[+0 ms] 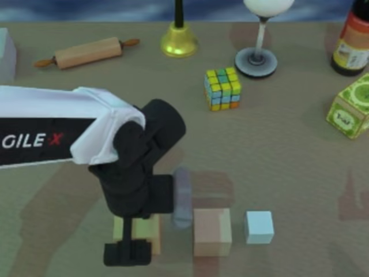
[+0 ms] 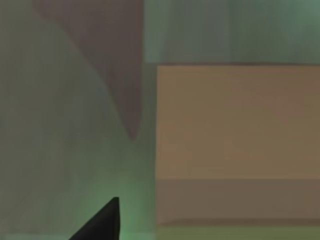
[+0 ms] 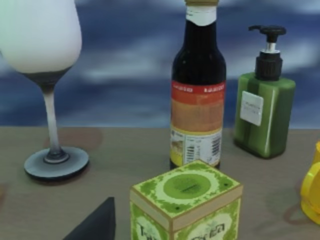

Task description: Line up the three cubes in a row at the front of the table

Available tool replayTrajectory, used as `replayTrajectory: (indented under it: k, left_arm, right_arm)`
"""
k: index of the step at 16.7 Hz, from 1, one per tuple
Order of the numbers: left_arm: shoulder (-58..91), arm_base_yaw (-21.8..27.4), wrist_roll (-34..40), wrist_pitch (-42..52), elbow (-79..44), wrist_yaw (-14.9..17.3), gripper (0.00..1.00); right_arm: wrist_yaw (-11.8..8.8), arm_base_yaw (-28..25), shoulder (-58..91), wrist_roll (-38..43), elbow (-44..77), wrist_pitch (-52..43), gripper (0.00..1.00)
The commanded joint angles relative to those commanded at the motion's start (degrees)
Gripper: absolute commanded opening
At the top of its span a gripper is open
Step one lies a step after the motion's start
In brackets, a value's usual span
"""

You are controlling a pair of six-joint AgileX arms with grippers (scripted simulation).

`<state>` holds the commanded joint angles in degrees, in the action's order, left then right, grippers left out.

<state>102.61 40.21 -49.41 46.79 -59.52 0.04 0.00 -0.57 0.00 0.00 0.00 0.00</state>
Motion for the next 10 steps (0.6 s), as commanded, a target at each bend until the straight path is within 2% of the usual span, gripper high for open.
replayTrajectory:
  k: [7,10]
  left_arm:
    - [-4.5,-0.8,0.1,13.7,-8.6,0.0,1.00]
    - [-5.7,-1.1,0.3,15.8,-10.1,0.0,1.00]
  right_arm:
    - [0.0,0.0,0.0,0.0,0.0,0.0,1.00]
    - [0.0,0.0,0.0,0.0,0.0,0.0,1.00]
